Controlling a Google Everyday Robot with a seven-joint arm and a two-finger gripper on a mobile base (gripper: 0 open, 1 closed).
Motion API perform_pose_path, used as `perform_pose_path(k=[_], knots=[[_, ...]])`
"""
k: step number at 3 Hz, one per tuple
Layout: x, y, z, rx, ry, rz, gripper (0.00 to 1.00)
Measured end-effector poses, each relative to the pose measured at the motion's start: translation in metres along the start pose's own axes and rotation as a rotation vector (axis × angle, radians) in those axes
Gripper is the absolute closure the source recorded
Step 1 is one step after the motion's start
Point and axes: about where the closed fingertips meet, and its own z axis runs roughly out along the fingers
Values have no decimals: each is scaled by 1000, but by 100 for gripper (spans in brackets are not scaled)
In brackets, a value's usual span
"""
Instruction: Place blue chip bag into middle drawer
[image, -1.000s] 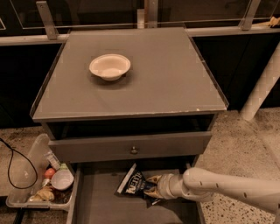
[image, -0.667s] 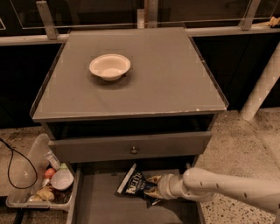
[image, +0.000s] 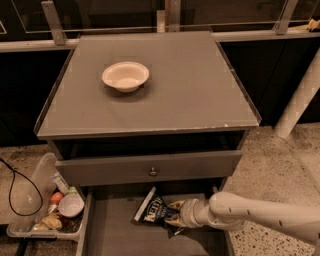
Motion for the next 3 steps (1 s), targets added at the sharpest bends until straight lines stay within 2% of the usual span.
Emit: perform_pose_path(k=[1, 2, 3], knots=[[0, 0, 0, 0, 0, 0, 10], [0, 0, 0, 0, 0, 0, 0], [0, 0, 0, 0, 0, 0, 0]])
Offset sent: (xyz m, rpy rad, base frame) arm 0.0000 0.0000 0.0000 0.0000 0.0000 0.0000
